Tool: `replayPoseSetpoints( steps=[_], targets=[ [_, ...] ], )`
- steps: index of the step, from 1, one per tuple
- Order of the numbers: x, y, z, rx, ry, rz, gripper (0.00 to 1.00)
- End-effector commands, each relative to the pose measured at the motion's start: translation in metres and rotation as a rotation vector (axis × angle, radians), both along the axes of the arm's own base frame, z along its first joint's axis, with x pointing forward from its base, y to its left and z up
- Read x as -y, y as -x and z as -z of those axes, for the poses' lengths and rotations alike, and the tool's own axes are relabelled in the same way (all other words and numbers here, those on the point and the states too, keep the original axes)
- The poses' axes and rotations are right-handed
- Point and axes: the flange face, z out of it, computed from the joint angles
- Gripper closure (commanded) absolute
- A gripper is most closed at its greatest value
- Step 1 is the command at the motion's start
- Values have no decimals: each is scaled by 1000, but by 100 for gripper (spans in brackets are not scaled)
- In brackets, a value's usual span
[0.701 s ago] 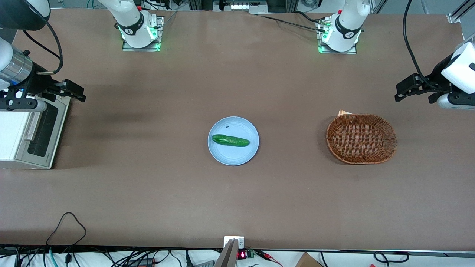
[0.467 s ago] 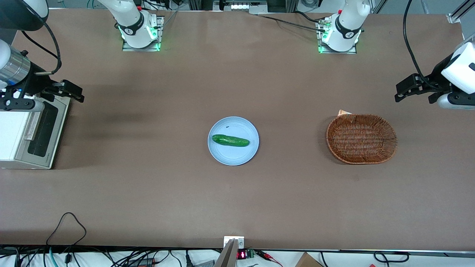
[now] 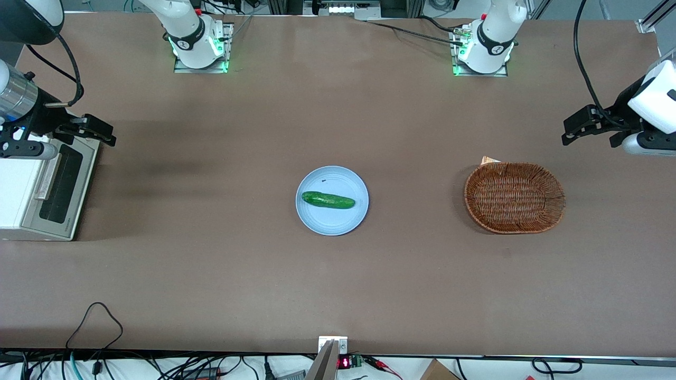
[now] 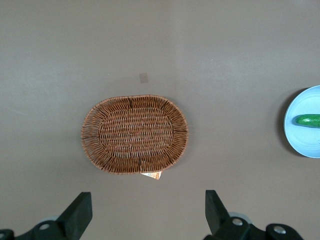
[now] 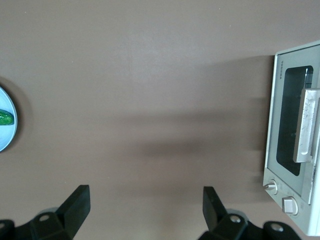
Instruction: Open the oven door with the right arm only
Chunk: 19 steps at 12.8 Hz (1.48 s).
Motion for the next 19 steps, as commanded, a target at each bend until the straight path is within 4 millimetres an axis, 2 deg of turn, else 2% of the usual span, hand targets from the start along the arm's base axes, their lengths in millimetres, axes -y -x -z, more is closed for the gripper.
replayPoseSetpoints(
  steps=[1,19],
  targets=[
    [2,-2,-3,1,-10,-10,0],
    [0,1,-2,-21,-10,-20,0]
  ],
)
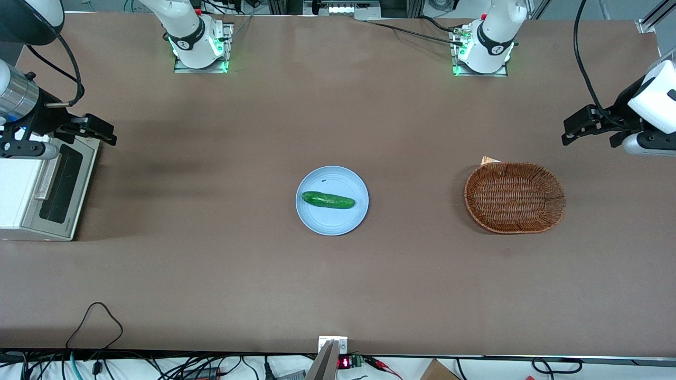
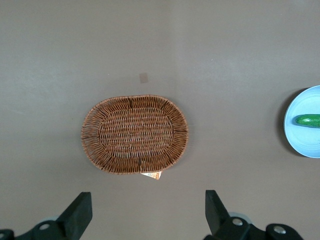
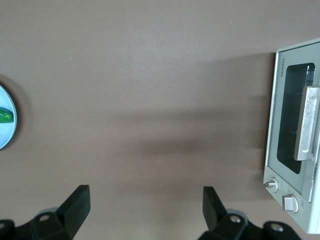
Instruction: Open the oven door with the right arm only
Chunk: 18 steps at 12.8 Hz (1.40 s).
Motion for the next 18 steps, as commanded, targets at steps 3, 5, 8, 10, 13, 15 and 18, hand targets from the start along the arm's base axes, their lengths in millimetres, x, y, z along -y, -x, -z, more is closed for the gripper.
replayPoseSetpoints(
  steps=[3,5,8,10,13,15,18],
  targets=[
    [0,0,-2,-11,-9,-26,10],
    [1,0,-2,-11,-3,-29,61],
    [1,0,-2,-11,-3,-27,99],
    [0,-1,0,-14,2,-29,99],
    [0,-1,0,-14,1,-26,99],
    [3,-1,6,-42,-1,-9,99],
    [30,5,24,-146,37,32,98]
  ],
)
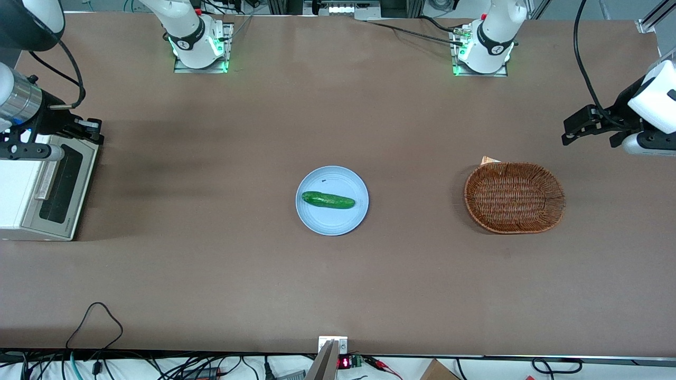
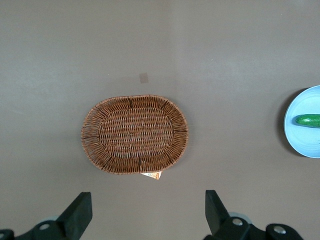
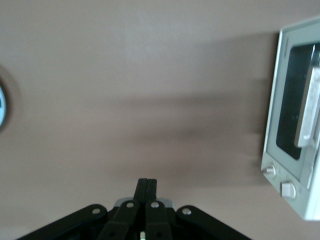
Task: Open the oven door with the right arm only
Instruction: 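Move the right gripper down to the toaster oven door handle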
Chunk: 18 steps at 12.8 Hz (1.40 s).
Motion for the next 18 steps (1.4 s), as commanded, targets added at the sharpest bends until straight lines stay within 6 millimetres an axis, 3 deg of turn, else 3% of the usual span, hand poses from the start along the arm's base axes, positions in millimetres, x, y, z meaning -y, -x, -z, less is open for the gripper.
replayPoseSetpoints(
  steps=[1,4,8,10,13,16,18],
  targets=[
    [19,-1,19,-89,88,8,98],
    [22,-10,53,-177,273,-46,99],
    [3,-33,98,-227,546,-203,100],
    [1,-48,133,-257,756,-317,100],
    [22,-55,163,-200,911,-339,100],
    [46,-42,203,-102,1064,-303,100],
    [65,-38,213,-51,1113,-268,100]
  ],
)
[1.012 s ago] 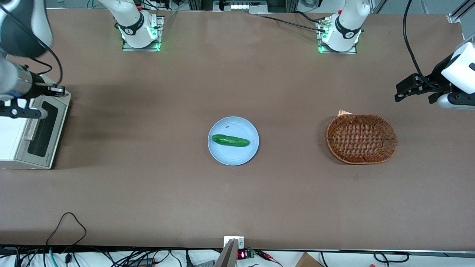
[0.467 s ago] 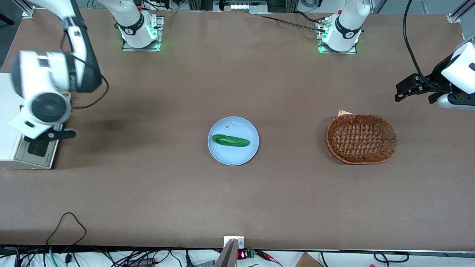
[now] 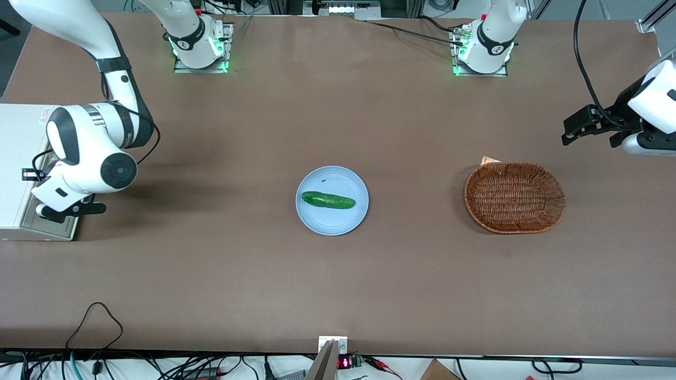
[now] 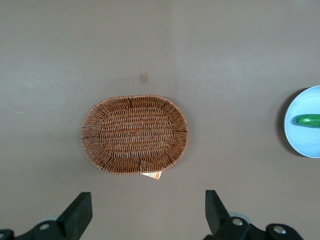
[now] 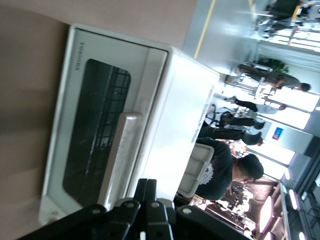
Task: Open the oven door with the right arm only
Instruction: 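Hook the closed right gripper on the handle and pull the door down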
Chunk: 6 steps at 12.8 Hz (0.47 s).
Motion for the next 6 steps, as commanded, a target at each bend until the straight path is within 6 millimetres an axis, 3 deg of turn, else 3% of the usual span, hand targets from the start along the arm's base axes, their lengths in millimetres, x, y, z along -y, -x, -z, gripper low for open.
replayPoseSetpoints(
  steps=[1,4,6],
  targets=[
    [13,11,7,98,48,-6,100],
    [14,22,26,140,49,6,100],
    [20,24,28,141,60,2,100]
  ],
)
